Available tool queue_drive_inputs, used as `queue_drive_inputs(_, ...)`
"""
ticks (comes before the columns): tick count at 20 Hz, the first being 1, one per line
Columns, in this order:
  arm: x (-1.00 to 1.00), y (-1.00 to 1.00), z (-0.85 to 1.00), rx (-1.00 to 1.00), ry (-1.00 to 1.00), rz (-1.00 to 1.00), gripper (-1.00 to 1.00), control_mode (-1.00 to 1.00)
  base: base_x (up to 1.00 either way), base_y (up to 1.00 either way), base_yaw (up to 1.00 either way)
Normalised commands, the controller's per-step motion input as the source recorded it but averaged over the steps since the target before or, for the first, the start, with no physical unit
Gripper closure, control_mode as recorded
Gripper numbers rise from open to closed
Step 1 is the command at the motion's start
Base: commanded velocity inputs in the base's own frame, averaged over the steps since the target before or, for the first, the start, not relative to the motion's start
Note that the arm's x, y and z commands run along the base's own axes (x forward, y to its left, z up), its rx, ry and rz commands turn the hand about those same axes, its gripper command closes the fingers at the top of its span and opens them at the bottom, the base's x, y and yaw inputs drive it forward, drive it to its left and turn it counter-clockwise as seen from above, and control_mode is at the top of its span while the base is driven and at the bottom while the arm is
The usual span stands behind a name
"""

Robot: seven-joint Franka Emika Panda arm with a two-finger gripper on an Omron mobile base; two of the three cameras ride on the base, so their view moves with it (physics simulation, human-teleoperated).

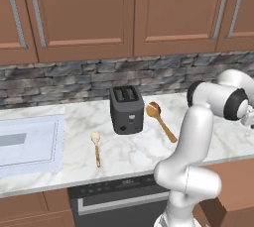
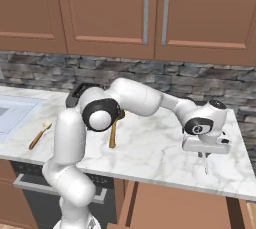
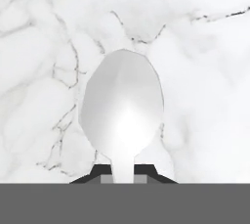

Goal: Organize the utensils by type. Pick up the wooden spoons from the counter and place them in the open cabinet. Then pick up the metallic utensils from the counter and place them in the open drawer.

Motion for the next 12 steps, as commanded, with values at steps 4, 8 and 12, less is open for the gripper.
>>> queue_drive_inputs(4, -0.58, 0.03, 0.53, 0.0, -0.09, 0.0, 1.0, -1.0, 0.0, 0.0, 0.0)
queue_drive_inputs(8, -0.46, 0.12, 0.28, 0.0, -0.06, 0.0, 1.0, -1.0, 0.0, 0.0, 0.0)
queue_drive_inputs(12, -0.22, 0.26, 0.16, -0.01, 0.0, 0.0, 1.0, -1.0, 0.0, 0.0, 0.0)
